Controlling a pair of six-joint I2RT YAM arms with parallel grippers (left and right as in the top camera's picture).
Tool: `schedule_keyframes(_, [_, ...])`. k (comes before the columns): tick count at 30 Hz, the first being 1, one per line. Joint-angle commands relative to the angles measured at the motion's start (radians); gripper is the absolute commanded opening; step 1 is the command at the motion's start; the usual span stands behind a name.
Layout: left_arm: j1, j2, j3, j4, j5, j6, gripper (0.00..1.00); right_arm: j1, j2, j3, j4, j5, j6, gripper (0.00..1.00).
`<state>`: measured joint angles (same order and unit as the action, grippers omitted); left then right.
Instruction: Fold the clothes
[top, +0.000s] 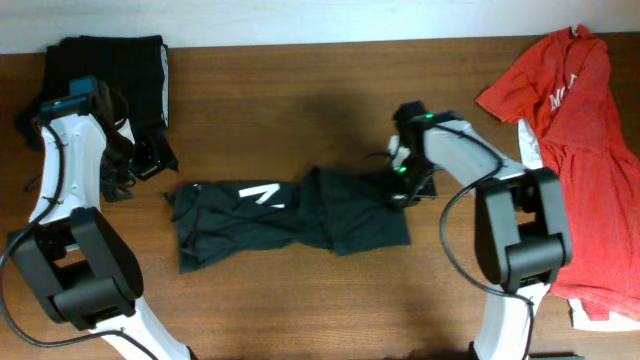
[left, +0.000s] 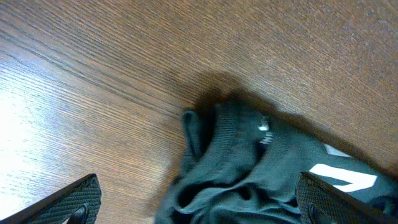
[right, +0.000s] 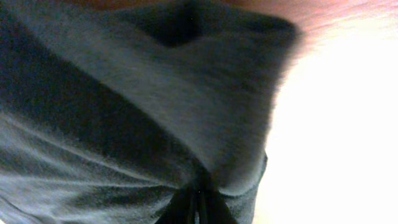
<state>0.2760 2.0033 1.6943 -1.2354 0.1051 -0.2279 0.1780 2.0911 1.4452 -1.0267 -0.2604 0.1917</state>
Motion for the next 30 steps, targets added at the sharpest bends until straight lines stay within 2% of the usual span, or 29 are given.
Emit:
schedule_keyframes(1, [-0.001,-0.001,0.008,-0.008,0.003,0.020,0.99,-0.206,0.059,-0.015,0.029,0.160,0.027,0.04])
schedule_keyframes(4, [-0.003,0.000,0.006,-0.011,0.027,0.021,0.99,-0.359,0.059,0.054,-0.003,0.121,0.004,0.06])
schedule_keyframes(5, [-0.011,0.000,-0.007,-0.002,0.077,0.069,0.99,-0.402,0.059,0.108,-0.040,0.068,-0.023,0.33])
schedule_keyframes(6, [-0.026,0.000,-0.032,0.025,0.134,0.096,0.99,-0.418,0.059,0.163,-0.083,0.050,-0.025,0.78])
schedule_keyframes(7, [-0.034,0.000,-0.055,0.055,0.176,0.102,0.99,-0.420,0.059,0.204,-0.118,0.026,-0.061,0.90])
schedule_keyframes(8, [-0.052,0.001,-0.105,0.120,0.278,0.148,0.99,-0.409,0.059,0.249,-0.161,0.018,-0.084,0.92])
schedule_keyframes(12, [-0.136,0.036,-0.182,0.283,0.462,0.181,0.99,-0.374,0.058,0.325,-0.237,0.020,-0.084,0.99])
schedule_keyframes(13, [-0.188,0.064,-0.183,0.339,0.480,0.181,0.99,-0.365,0.058,0.330,-0.264,-0.008,-0.132,0.99])
schedule_keyframes(16, [-0.300,0.147,-0.183,0.429,0.480,0.172,0.99,-0.359,0.050,0.330,-0.288,-0.025,-0.136,0.99])
schedule_keyframes(21, [-0.422,0.237,-0.183,0.508,0.486,0.161,0.99,-0.352,-0.159,0.330,-0.330,-0.024,-0.155,0.99])
schedule_keyframes(22, [-0.433,0.248,-0.183,0.508,0.480,0.161,0.95,-0.352,-0.219,0.330,-0.336,-0.024,-0.155,0.99])
schedule_keyframes(23, [-0.435,0.256,-0.183,0.506,0.470,0.159,0.73,-0.352,-0.251,0.330,-0.347,-0.024,-0.155,0.99])
schedule_keyframes(24, [-0.434,0.259,-0.183,0.496,0.387,0.086,0.36,-0.352,-0.274,0.330,-0.370,-0.024,-0.155,0.99])
schedule_keyframes(25, [-0.432,0.259,-0.182,0.490,0.325,0.050,0.24,-0.352,-0.277,0.330,-0.386,-0.024,-0.155,0.99])
schedule_keyframes(26, [-0.427,0.259,-0.178,0.472,0.243,0.011,0.17,-0.352,-0.277,0.330,-0.402,-0.024,-0.155,0.99])
schedule_keyframes(27, [-0.413,0.259,-0.158,0.414,0.113,-0.040,0.02,-0.351,-0.277,0.330,-0.415,-0.024,-0.160,0.99])
schedule_keyframes(29, [-0.361,0.259,-0.056,0.225,-0.140,-0.075,0.01,-0.333,-0.277,0.330,-0.407,-0.017,-0.186,0.99])
schedule_keyframes(30, [-0.339,0.259,-0.006,0.163,-0.216,-0.086,0.01,-0.321,-0.277,0.330,-0.404,-0.017,-0.185,0.99])
